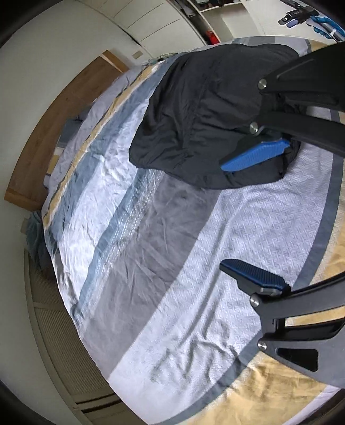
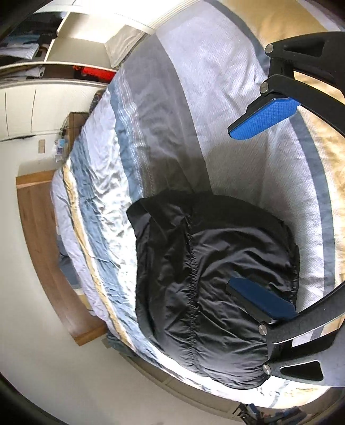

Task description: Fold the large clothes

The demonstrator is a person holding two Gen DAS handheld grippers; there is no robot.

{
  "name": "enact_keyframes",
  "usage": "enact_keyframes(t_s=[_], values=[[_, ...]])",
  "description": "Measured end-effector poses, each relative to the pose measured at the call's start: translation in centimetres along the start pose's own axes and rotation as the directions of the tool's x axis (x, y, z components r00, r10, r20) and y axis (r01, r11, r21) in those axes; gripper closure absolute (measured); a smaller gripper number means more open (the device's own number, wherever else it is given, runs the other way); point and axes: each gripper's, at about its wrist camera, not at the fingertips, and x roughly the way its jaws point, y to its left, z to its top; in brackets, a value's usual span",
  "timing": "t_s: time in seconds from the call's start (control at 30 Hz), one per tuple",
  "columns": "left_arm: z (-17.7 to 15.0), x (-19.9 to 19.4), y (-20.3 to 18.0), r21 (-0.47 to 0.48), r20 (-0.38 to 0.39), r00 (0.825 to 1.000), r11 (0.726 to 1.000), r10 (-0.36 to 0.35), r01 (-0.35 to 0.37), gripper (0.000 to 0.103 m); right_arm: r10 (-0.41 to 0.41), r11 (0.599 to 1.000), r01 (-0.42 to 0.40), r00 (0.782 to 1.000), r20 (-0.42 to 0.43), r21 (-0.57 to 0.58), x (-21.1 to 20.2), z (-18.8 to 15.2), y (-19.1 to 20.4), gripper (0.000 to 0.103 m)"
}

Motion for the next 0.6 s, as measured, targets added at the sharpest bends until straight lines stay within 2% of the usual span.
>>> enact_keyframes(t_s=[0.13, 0.23, 0.33, 0.43, 0.5, 0.6], values=[[-0.4, 0.5, 1.4, -0.037, -0.022, 1.0, 0.999, -0.015, 0.014, 0.035, 0.008, 0.998, -0.009, 1.0, 0.017, 0.059, -0.3, -0.3, -1.2, 0.0], [-0.7, 1.7, 2.0, -0.065, -0.04, 0.999, 0.998, -0.029, 0.027, 0.035, 0.057, 0.992, -0.056, 0.998, -0.01, 0.115, 1.1, -1.0, -1.8, 0.001], [-1.0, 3.0, 2.6, -0.117, -0.055, 0.995, 0.99, -0.083, 0.076, 0.034, 0.104, 0.983, -0.095, 0.993, -0.053, 0.157, 3.4, -1.8, -1.9, 0.001], [-0.8, 4.3, 2.2, -0.123, -0.07, 0.991, 0.987, -0.111, 0.102, 0.033, 0.157, 0.972, -0.137, 0.983, -0.093, 0.192, 6.1, -2.4, -1.7, 0.0], [-0.5, 5.4, 1.8, -0.142, -0.079, 0.981, 0.976, -0.18, 0.167, 0.033, 0.197, 0.96, -0.168, 0.974, -0.114, 0.223, 7.7, -2.7, -1.6, 0.0], [0.0, 7.1, 0.6, -0.141, -0.094, 0.97, 0.968, -0.222, 0.208, 0.033, 0.249, 0.939, -0.205, 0.959, -0.134, 0.274, 10.3, -2.9, -1.7, 0.0]])
